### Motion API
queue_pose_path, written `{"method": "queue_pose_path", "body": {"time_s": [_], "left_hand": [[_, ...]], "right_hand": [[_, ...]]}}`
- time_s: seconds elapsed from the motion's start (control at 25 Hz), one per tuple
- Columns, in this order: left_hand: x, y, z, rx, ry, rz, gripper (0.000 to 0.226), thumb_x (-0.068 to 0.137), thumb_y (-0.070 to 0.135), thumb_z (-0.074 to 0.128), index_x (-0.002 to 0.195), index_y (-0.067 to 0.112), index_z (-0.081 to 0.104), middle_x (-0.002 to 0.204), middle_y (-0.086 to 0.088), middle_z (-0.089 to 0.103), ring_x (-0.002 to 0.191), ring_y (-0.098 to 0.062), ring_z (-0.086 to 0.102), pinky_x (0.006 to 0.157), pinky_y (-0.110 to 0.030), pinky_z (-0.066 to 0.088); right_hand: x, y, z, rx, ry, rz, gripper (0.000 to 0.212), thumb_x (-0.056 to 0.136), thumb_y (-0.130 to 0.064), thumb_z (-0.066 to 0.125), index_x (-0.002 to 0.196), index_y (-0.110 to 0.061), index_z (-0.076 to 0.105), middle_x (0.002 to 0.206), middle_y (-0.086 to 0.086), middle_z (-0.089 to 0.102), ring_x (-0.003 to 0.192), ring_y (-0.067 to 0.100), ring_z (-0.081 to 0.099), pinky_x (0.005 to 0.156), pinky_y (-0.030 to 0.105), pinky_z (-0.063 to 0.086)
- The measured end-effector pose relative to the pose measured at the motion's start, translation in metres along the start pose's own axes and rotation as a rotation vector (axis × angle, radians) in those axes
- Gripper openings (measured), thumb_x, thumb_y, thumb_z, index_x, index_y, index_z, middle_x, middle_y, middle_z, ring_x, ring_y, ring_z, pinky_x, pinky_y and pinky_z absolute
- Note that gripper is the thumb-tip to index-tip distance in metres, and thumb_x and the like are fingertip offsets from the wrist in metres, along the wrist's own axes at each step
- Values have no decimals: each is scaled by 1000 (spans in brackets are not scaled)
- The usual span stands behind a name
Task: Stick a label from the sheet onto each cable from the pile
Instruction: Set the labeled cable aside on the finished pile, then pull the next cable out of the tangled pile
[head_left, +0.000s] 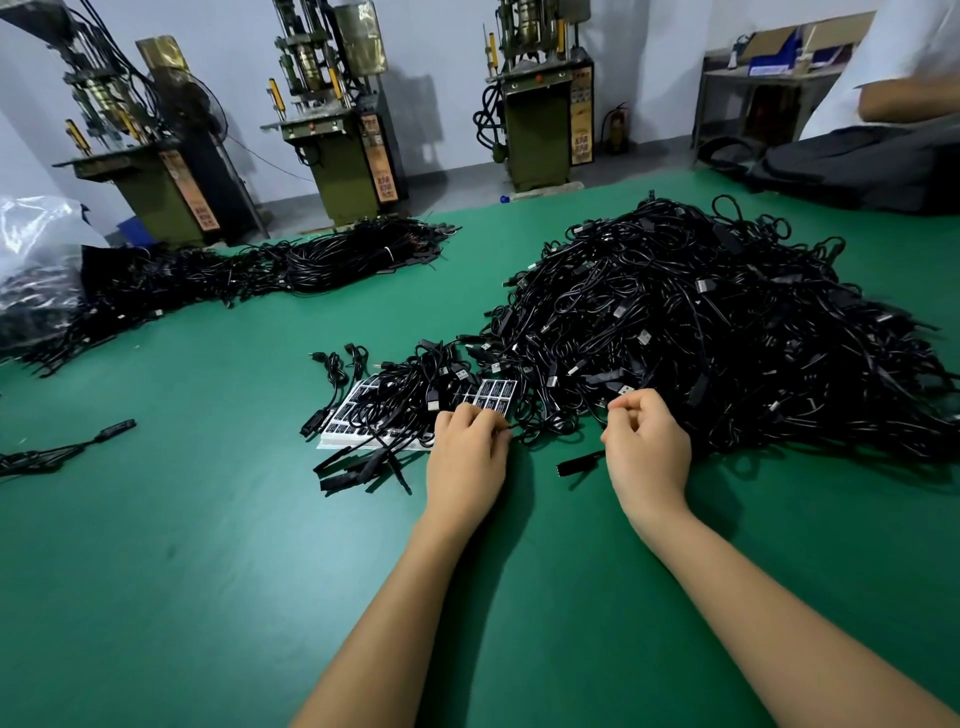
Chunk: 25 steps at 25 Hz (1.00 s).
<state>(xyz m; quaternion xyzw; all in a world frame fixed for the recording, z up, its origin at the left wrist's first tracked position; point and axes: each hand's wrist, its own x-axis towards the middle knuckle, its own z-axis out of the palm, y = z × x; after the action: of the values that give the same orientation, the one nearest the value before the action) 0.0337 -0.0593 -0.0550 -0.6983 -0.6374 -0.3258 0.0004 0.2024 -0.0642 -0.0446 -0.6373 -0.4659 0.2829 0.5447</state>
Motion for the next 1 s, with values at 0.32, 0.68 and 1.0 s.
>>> {"method": "queue_pose_path", "body": {"time_s": [0.32, 0.68, 1.0], "left_hand": [[-12, 2, -19, -741, -75, -383, 15, 99, 15, 48, 84, 18, 50, 80, -3, 57, 72, -17, 56, 71, -35, 45], [-19, 9, -21, -999, -125, -455, 28, 89, 12, 59, 65, 13, 45, 92, -12, 72, 81, -12, 64, 80, -39, 48], [-13, 7, -21, -1498, -253, -378, 16, 70, -2, 60, 74, 13, 57, 76, -10, 64, 73, -24, 64, 67, -28, 54]], "right_hand": [[-1, -2, 3, -181, 26, -83, 12, 91, -7, 46, 87, -8, 57, 65, 10, 61, 62, 30, 56, 61, 42, 46], [-4, -2, 2, -270, -52, -263, 10, 91, -17, 54, 84, -17, 60, 61, -8, 57, 58, 18, 53, 57, 33, 42], [-16, -3, 6, -257, -255, -591, 20, 96, -38, 50, 98, -24, 64, 76, -15, 62, 68, 10, 60, 61, 31, 48]]}}
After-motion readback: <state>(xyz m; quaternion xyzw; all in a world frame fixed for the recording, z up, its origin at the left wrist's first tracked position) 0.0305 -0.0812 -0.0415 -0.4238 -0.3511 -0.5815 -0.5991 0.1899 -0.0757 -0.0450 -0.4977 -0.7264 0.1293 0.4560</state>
